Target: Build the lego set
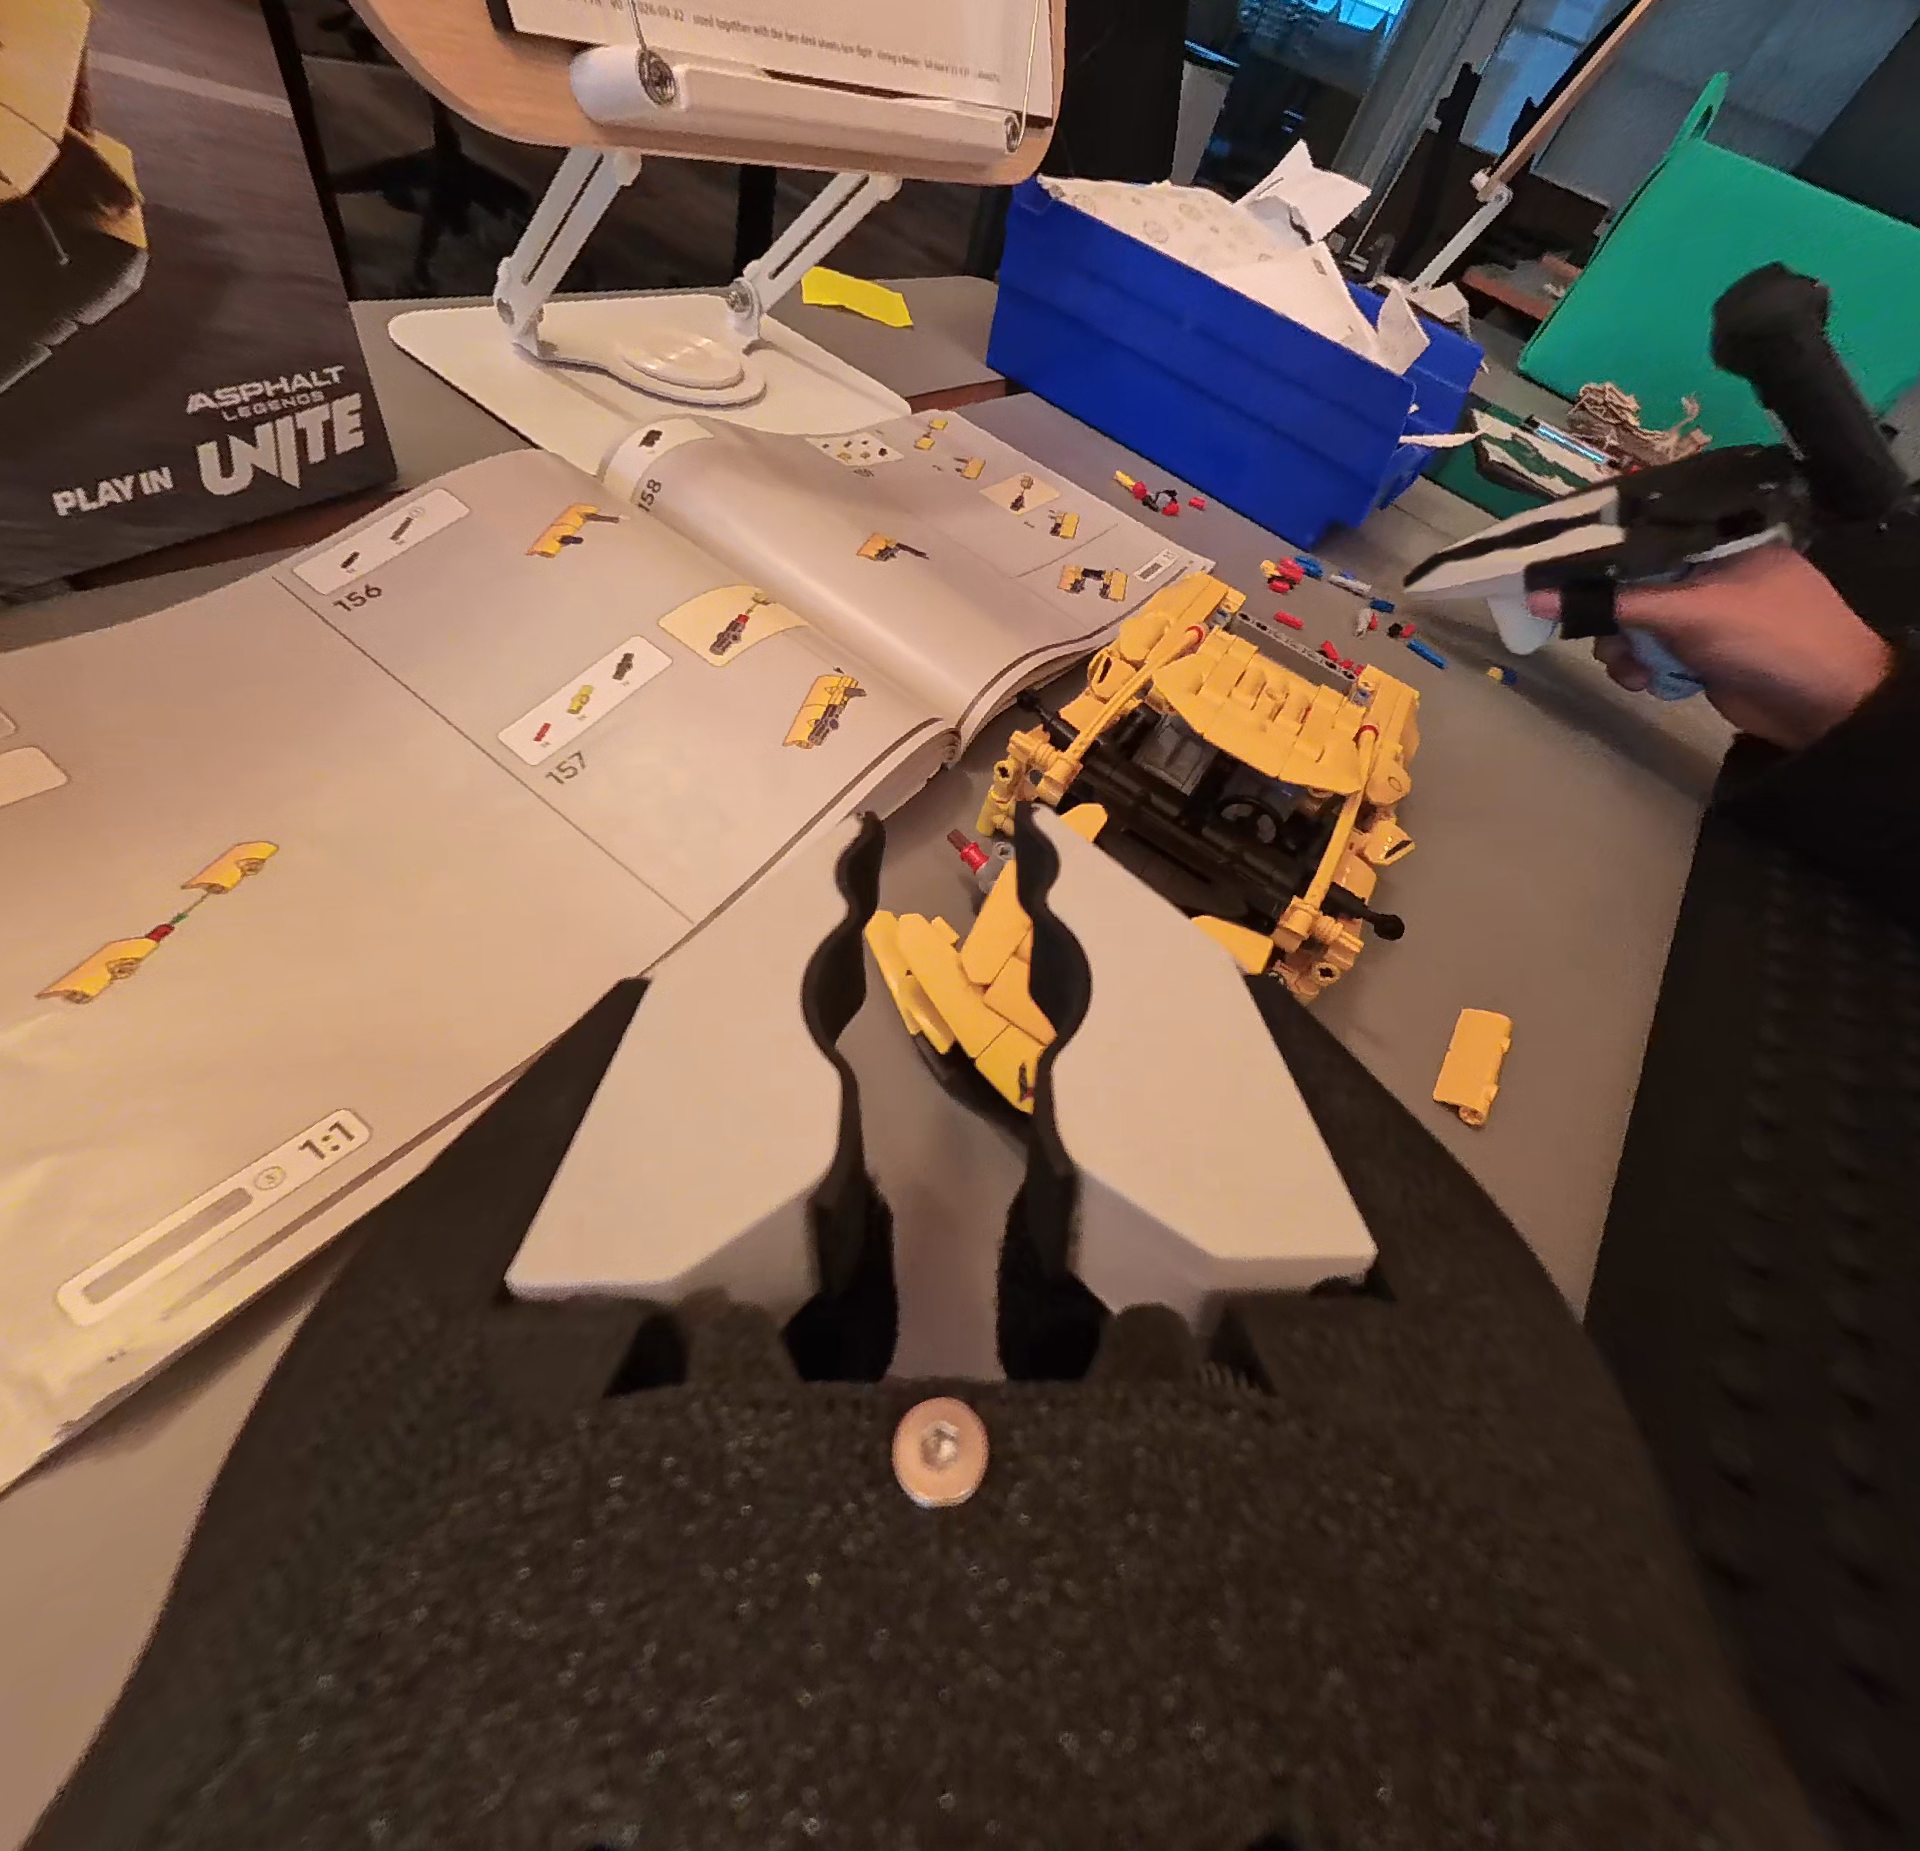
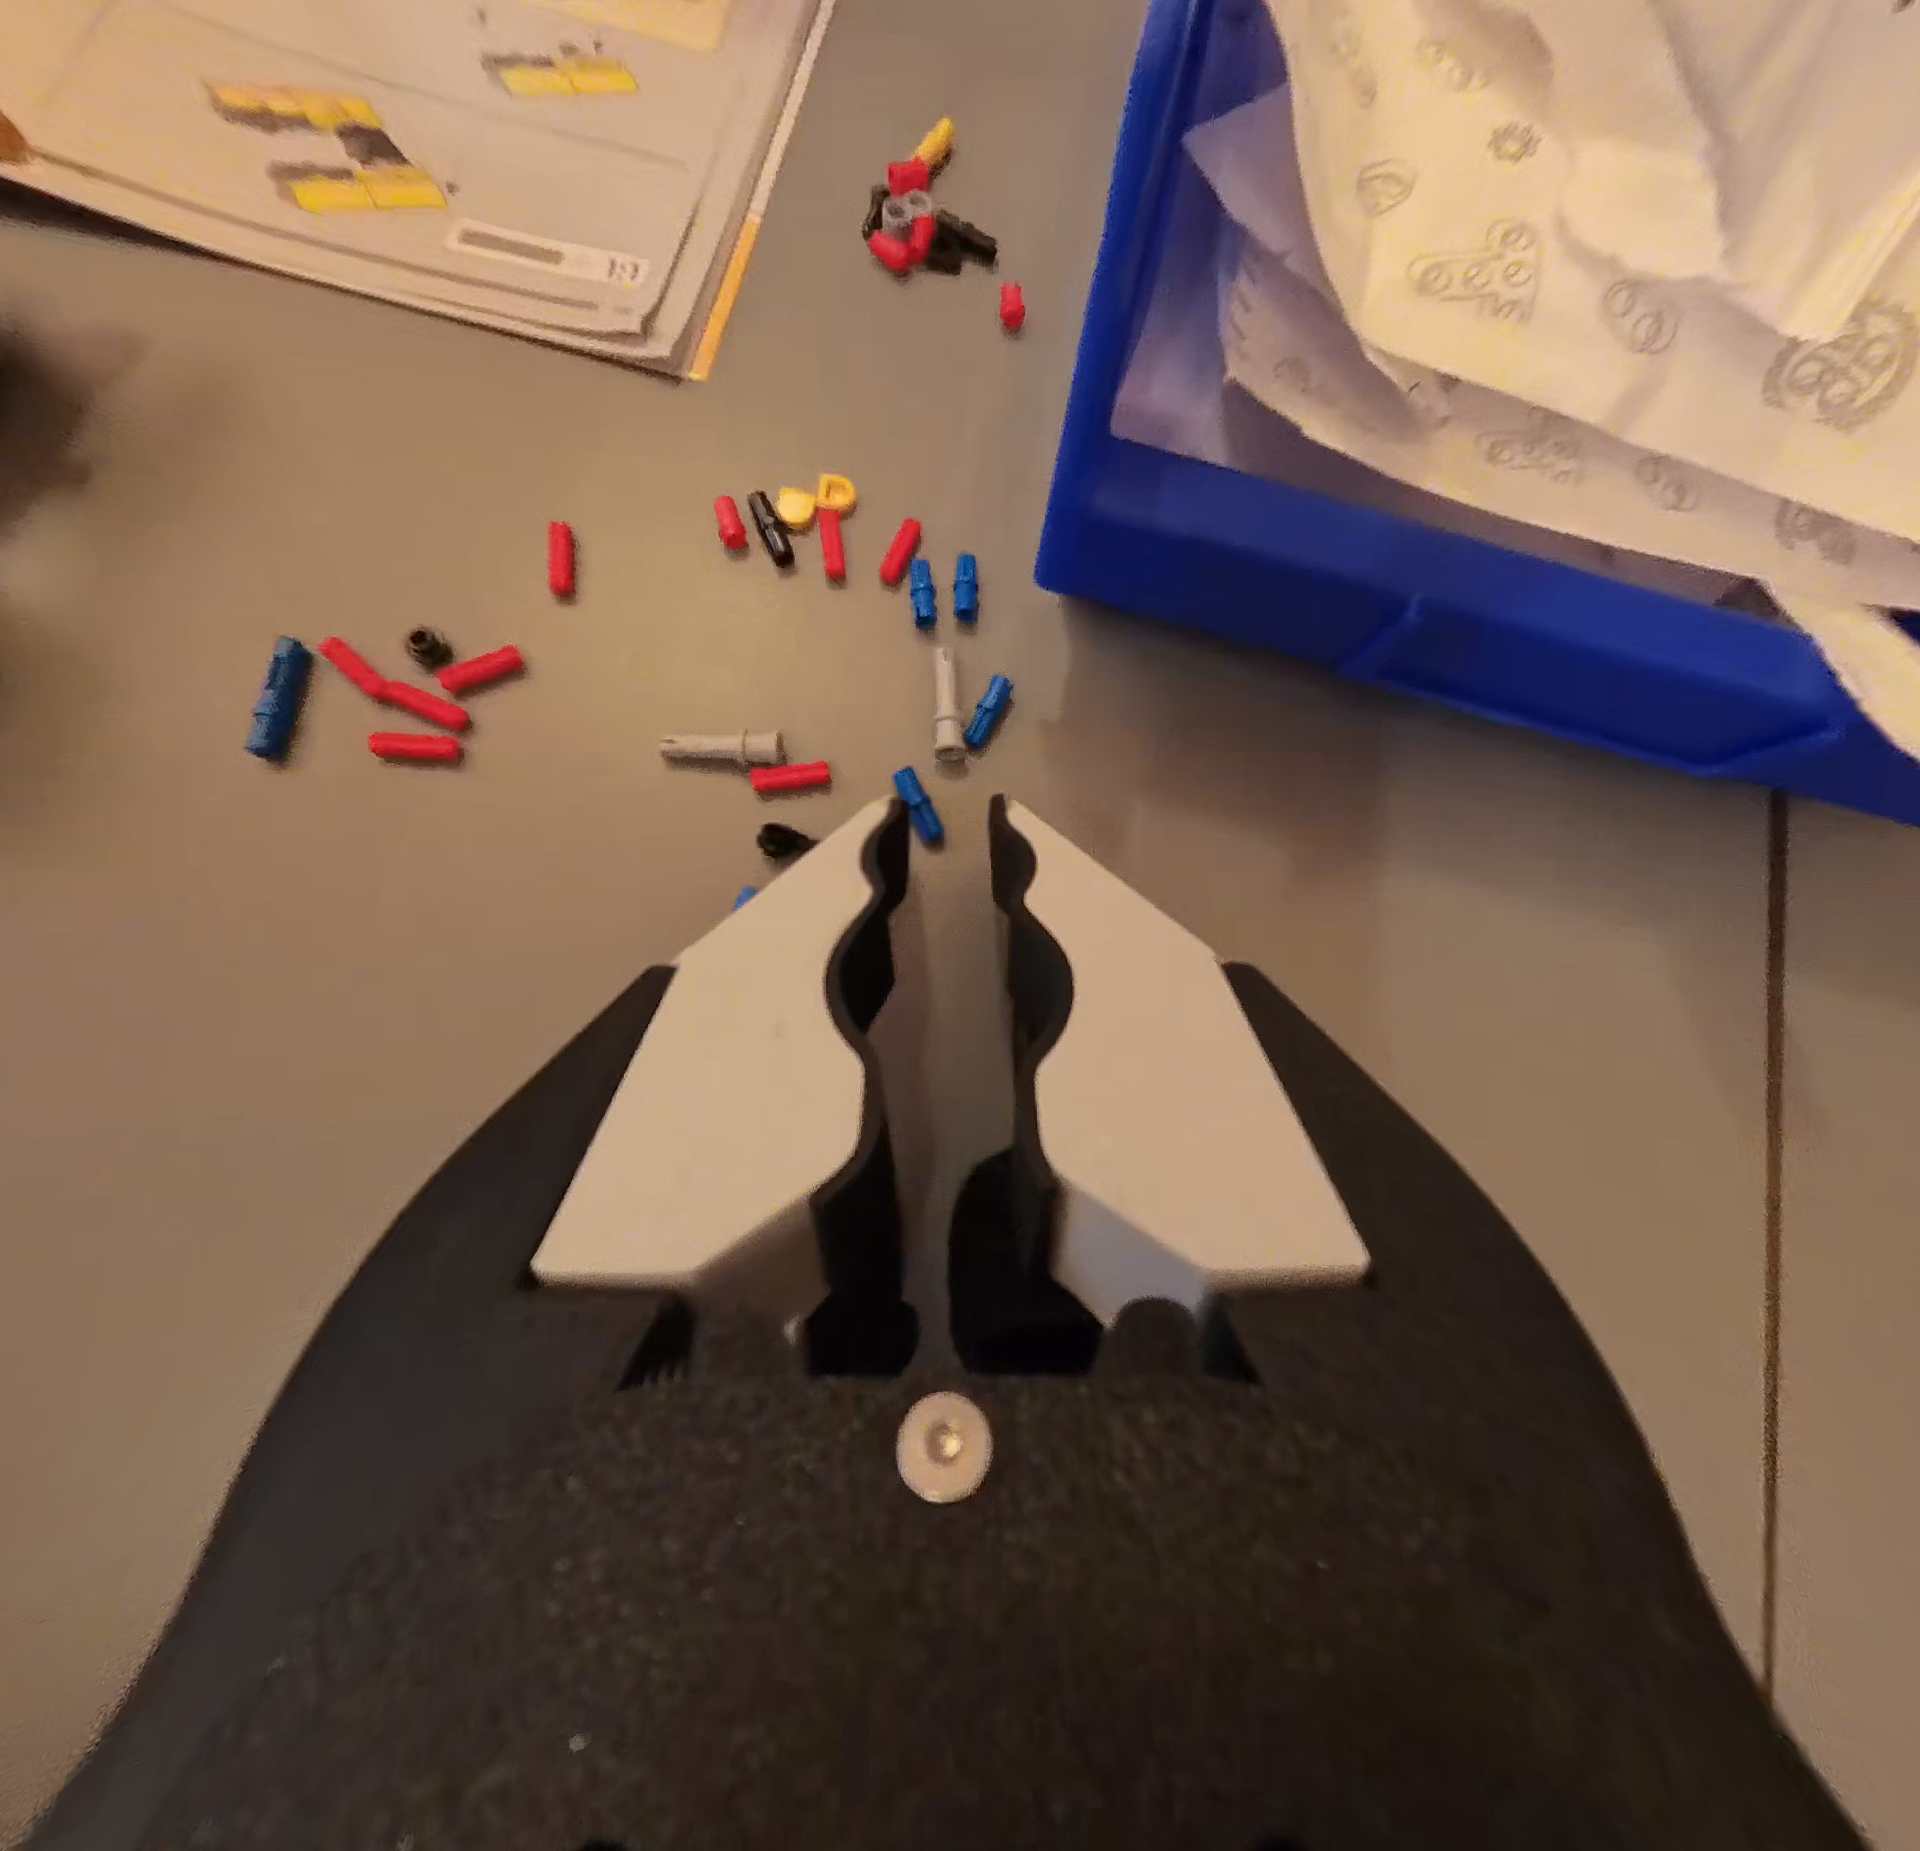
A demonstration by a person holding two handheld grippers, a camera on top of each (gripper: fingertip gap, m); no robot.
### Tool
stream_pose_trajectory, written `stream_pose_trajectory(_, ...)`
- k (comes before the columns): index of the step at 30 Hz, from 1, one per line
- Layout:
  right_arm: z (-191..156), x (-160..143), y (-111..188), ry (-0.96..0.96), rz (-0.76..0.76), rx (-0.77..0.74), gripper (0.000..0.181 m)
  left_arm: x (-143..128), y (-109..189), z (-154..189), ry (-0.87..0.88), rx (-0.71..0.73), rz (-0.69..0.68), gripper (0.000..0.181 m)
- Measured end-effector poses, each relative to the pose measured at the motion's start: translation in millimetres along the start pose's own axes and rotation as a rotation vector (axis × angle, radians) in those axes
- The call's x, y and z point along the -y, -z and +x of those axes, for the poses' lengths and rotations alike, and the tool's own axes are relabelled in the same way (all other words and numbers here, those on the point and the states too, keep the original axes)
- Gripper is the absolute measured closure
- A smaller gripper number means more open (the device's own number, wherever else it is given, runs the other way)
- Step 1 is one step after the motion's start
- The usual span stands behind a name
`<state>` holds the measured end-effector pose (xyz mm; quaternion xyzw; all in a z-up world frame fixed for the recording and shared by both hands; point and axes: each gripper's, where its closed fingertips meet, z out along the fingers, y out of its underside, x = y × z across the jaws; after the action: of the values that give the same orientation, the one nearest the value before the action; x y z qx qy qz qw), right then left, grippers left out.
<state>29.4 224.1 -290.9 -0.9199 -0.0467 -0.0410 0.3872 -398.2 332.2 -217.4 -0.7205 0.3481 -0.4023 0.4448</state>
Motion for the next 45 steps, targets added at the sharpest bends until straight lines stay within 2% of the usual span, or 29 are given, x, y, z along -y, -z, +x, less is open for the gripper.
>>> stream_pose_trajectory(3,-6.0,-1.6,-7.3,-0.014,-0.016,0.054,0.168,1.0,0.3,1.5,-0.013,-0.003,0.004,0.156)
stream_pose_trajectory(9,-8.2,-4.7,-6.4,0.031,-0.025,0.051,0.177,-1.4,-1.0,0.3,-0.002,-0.005,-0.003,0.156)
stream_pose_trajectory(11,-21.4,14.4,8.4,0.081,0.074,0.094,0.177,-1.1,-1.0,0.8,-0.003,-0.007,-0.002,0.156)
stream_pose_trajectory(13,-72.1,34.2,30.8,0.199,0.203,0.297,0.177,-0.1,-0.5,0.3,-0.008,-0.001,0.002,0.157)
stream_pose_trajectory(15,-149.6,25.1,55.5,0.341,0.211,0.633,0.177,1.0,0.3,-1.1,-0.009,0.006,0.008,0.157)
stream_pose_trajectory(16,-180.0,16.1,63.4,0.393,0.179,0.742,0.177,1.4,0.7,-1.9,-0.007,0.008,0.009,0.157)
stream_pose_trajectory(19,-251.7,-7.4,77.6,0.512,0.108,0.945,0.177,0.4,0.8,-5.1,-0.001,0.019,0.006,0.157)
stream_pose_trajectory(22,-294.8,-15.4,83.1,0.614,0.112,1.019,0.177,0.0,0.6,-4.3,0.002,0.018,0.001,0.157)
stream_pose_trajectory(30,-302.4,-29.1,59.7,0.755,0.036,0.906,0.176,-1.0,0.1,-4.4,-0.006,0.021,-0.005,0.157)
stream_pose_trajectory(39,-301.5,-29.2,60.6,0.713,0.048,0.947,0.175,-3.4,-0.9,-5.3,-0.012,0.026,-0.015,0.157)
stream_pose_trajectory(41,-301.6,-25.2,62.8,0.689,0.068,0.96,0.168,-2.7,-0.7,-4.8,-0.018,0.028,-0.014,0.157)
stream_pose_trajectory(45,-294.5,-5.6,65.7,0.64,0.166,0.929,0.168,5.9,11.2,-10.7,-0.065,0.06,-0.031,0.158)
